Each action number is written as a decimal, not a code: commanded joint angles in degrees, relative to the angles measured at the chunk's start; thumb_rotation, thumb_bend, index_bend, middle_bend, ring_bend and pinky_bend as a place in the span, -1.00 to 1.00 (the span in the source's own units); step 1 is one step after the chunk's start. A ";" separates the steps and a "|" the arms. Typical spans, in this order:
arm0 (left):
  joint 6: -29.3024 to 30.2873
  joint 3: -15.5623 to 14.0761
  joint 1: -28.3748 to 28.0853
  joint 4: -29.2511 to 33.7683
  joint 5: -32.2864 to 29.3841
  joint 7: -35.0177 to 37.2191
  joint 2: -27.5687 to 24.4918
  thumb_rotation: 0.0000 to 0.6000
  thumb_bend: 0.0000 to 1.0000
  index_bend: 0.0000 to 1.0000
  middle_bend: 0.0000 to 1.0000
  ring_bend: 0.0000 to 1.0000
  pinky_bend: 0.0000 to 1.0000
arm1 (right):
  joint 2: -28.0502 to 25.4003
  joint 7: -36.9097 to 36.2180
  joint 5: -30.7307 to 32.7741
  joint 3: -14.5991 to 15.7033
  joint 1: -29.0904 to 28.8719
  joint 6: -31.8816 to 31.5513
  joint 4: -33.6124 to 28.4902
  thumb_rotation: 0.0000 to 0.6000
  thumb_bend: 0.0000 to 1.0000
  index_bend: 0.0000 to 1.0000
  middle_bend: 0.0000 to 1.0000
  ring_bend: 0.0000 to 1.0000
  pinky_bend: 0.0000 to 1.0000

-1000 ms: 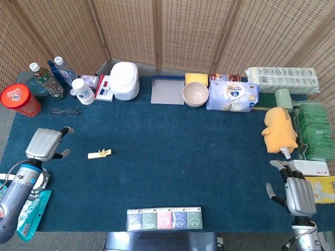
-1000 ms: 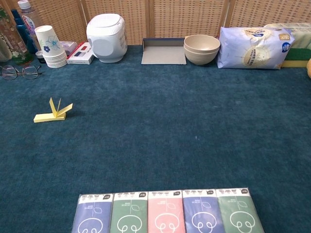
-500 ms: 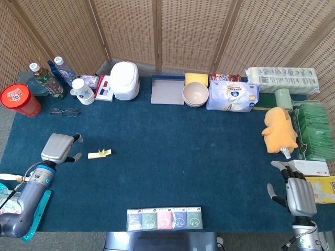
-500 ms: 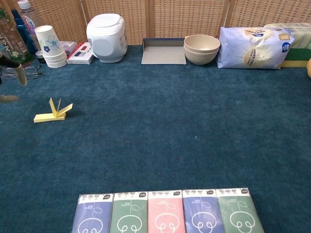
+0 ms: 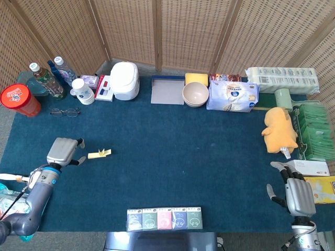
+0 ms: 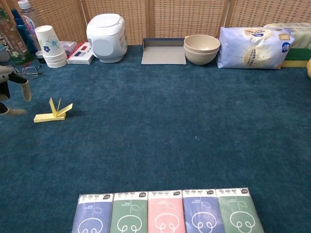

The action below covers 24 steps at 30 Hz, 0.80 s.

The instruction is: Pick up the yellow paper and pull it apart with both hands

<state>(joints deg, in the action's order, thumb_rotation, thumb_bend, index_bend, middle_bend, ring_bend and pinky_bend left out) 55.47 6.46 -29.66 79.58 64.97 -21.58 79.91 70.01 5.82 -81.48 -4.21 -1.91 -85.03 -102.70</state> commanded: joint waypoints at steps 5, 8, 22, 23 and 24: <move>0.09 -0.27 -0.26 -1.37 -1.55 -0.55 2.39 0.86 -0.46 -0.20 1.00 1.00 1.00 | 0.26 0.03 0.14 -0.09 -0.21 0.28 0.12 1.00 -0.20 -0.56 -0.46 -0.62 -0.51; -0.01 -0.21 -0.57 -1.95 -1.88 -0.65 3.02 0.87 -0.46 -0.20 1.00 1.00 1.00 | 0.28 0.11 0.18 -0.17 -0.24 0.21 0.10 1.00 -0.20 -0.56 -0.46 -0.62 -0.51; 0.11 -0.04 -1.91 -4.00 -2.45 -1.48 6.24 0.92 -0.46 -0.15 1.00 1.00 1.00 | 0.36 -0.14 0.45 -0.21 0.28 -0.60 0.49 1.00 -0.20 -0.56 -0.46 -0.62 -0.51; 0.07 -0.07 -1.96 -4.14 -2.57 -1.60 6.42 0.92 -0.46 -0.15 1.00 1.00 1.00 | 0.38 -0.18 0.41 -0.21 0.27 -0.60 0.52 1.00 -0.20 -0.56 -0.46 -0.62 -0.51; 0.09 -0.08 -1.99 -4.19 -2.63 -1.66 6.50 0.92 -0.46 -0.15 1.00 1.00 1.00 | 0.38 -0.20 0.40 -0.21 0.27 -0.61 0.54 1.00 -0.20 -0.56 -0.46 -0.62 -0.51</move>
<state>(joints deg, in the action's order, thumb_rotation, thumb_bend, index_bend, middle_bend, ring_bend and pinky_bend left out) 55.56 6.39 -31.62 75.41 62.37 -23.22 86.40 70.39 5.62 -81.09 -4.42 -1.64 -85.64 -102.16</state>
